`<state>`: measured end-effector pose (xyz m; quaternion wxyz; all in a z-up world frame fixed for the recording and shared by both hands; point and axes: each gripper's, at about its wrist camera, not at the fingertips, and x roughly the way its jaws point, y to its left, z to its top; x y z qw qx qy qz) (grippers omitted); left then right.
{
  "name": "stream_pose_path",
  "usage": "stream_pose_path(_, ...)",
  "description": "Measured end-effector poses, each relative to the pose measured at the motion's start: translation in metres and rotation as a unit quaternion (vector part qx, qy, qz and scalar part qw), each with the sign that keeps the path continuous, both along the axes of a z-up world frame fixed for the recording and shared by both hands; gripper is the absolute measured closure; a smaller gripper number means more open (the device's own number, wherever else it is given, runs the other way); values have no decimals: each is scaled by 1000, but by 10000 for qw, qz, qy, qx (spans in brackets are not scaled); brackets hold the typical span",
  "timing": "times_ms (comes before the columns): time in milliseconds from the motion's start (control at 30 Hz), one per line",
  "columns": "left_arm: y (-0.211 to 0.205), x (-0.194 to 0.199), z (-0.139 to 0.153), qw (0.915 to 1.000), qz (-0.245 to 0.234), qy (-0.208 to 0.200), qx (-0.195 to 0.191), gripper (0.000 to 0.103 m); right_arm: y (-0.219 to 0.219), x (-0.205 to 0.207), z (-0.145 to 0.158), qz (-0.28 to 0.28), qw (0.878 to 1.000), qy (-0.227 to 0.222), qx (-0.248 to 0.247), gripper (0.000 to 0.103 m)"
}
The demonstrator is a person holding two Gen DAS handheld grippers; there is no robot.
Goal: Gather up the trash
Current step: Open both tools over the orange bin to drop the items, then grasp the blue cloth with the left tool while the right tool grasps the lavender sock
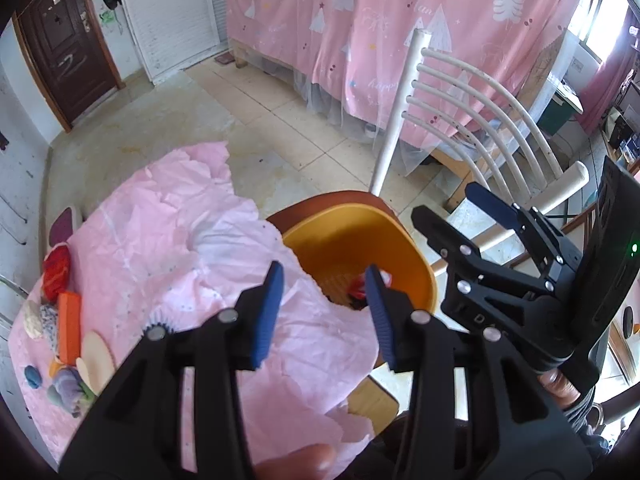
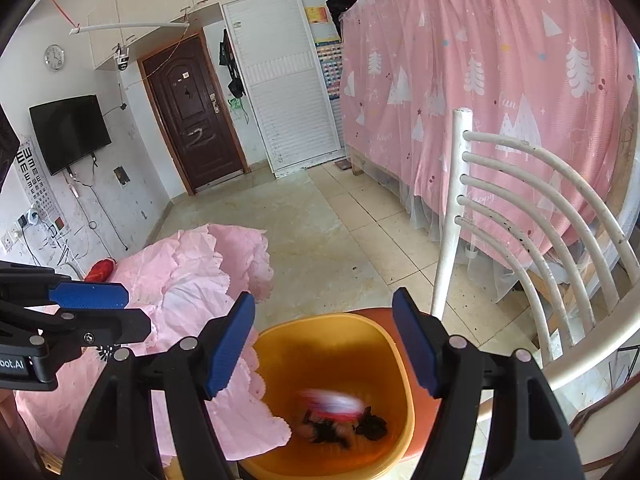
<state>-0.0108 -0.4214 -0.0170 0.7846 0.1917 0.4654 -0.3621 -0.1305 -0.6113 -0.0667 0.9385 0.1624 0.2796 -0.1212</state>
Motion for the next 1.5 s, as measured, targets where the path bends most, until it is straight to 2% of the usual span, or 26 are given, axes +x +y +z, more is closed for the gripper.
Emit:
stream_pose_path(300,34,12,12,9994,289,-53,-198,63,28,17,13,305,9995,-4,-51,42)
stream_pose_path(600,99,29,26,9951,846,-192,-471,63,87,46,34,904,9956,-59,-234,39)
stream_pose_path(633,107,30,28,9943,919,-227,-490,60,98,51,37,1016,9944,-52,-271,39)
stream_pose_path(700,129,36,31,9912,1169,-340,-524,53,112,59,40,1170,9926,-32,-320,39)
stream_pose_path(833,170,49,36,9842,1627,-471,-522,53,149,75,44,1523,9873,38,-442,39)
stream_pose_path(1100,255,74,43,9646,2483,-702,-537,53,212,103,43,2047,9771,198,-538,36)
stream_pose_path(1367,318,95,34,9471,3088,-750,-455,52,265,126,27,2465,9658,577,-566,36)
stream_pose_path(1500,350,109,23,9369,3412,-635,-427,51,282,134,17,2624,9600,761,-609,36)
